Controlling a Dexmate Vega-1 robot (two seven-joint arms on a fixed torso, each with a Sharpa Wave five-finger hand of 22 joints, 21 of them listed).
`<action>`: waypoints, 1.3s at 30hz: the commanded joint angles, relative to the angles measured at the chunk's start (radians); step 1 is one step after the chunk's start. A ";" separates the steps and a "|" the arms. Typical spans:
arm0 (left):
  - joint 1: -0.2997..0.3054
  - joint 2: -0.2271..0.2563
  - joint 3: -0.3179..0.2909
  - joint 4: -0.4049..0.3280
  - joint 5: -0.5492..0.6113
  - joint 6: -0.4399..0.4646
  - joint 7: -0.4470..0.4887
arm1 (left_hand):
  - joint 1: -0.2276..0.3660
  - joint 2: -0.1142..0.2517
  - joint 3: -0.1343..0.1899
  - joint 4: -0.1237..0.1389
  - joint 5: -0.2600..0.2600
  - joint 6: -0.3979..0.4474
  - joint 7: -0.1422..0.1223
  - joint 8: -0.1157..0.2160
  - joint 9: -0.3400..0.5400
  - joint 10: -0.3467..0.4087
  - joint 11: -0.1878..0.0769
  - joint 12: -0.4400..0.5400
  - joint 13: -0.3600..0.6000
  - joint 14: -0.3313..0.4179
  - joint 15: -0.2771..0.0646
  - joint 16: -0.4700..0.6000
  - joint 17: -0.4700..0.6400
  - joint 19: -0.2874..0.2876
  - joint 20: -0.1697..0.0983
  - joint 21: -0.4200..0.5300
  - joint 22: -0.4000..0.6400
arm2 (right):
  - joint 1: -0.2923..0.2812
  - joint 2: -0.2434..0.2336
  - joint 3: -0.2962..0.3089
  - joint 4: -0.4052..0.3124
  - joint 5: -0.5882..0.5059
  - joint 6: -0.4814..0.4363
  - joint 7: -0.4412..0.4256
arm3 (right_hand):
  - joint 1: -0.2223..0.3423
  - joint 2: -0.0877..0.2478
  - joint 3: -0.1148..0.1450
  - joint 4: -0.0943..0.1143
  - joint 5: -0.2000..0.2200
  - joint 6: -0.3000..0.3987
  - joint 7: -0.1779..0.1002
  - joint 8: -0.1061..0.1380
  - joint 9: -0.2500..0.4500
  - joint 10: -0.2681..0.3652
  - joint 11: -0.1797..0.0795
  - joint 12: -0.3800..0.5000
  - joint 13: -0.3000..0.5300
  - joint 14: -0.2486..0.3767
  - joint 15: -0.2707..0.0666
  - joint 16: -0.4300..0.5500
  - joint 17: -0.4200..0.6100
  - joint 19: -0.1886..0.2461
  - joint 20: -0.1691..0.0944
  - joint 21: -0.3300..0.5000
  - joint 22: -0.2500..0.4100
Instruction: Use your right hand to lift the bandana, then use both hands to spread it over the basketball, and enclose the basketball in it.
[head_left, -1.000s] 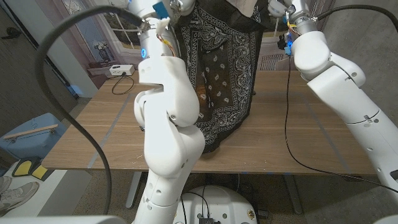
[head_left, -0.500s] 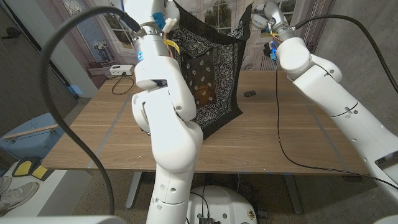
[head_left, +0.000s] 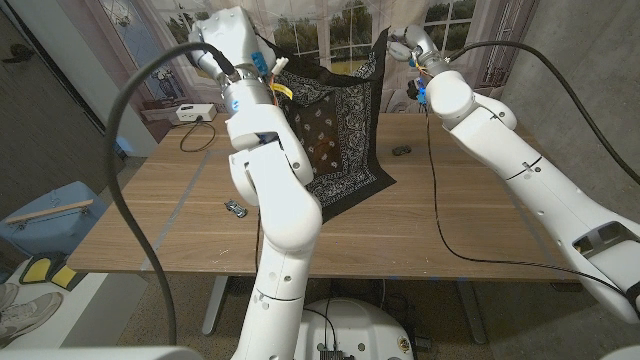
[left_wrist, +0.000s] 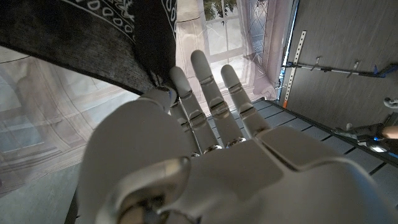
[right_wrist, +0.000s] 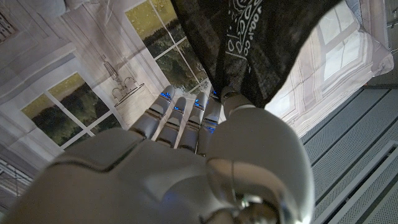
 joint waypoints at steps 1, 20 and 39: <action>-0.095 0.031 -0.054 0.214 0.014 0.116 0.124 | 0.024 0.007 0.006 -0.008 0.002 0.051 0.031 0.109 0.056 0.012 -0.001 -0.004 -0.003 0.012 -0.114 -0.005 0.005 0.011 0.001 0.009 0.000 | 0.079 0.073 -0.056 0.227 0.008 0.107 0.022 | 0.011 0.005 -0.005 -0.003 0.000 0.037 -0.044 0.050 0.003 -0.007 -0.001 -0.001 0.003 -0.008 -0.068 0.003 0.005 -0.006 0.000 -0.005 0.001; -0.265 0.080 -0.072 0.590 0.020 0.314 0.210 | 0.037 0.005 0.016 -0.033 -0.028 0.082 0.038 0.087 0.012 0.047 0.002 -0.028 -0.033 0.035 -0.115 -0.022 0.019 0.017 -0.006 0.038 -0.017 | 0.209 0.183 -0.137 0.561 -0.008 0.236 0.064 | 0.018 0.005 -0.007 -0.005 -0.003 0.040 -0.042 0.051 -0.003 -0.007 0.000 0.000 0.005 -0.012 -0.065 0.006 0.009 -0.010 0.002 -0.005 0.001; -0.400 0.069 -0.081 0.892 -0.057 0.469 0.155 | 0.034 0.004 0.019 -0.047 -0.059 0.095 0.034 0.065 -0.024 0.057 -0.004 -0.048 -0.042 0.051 -0.114 -0.039 0.031 0.014 -0.011 0.059 -0.033 | 0.423 0.407 -0.287 1.119 -0.077 0.461 0.084 | 0.029 0.003 -0.012 -0.011 -0.009 0.039 -0.044 0.045 -0.017 -0.002 0.002 0.002 0.005 -0.011 -0.061 0.012 0.012 -0.002 -0.010 0.000 0.002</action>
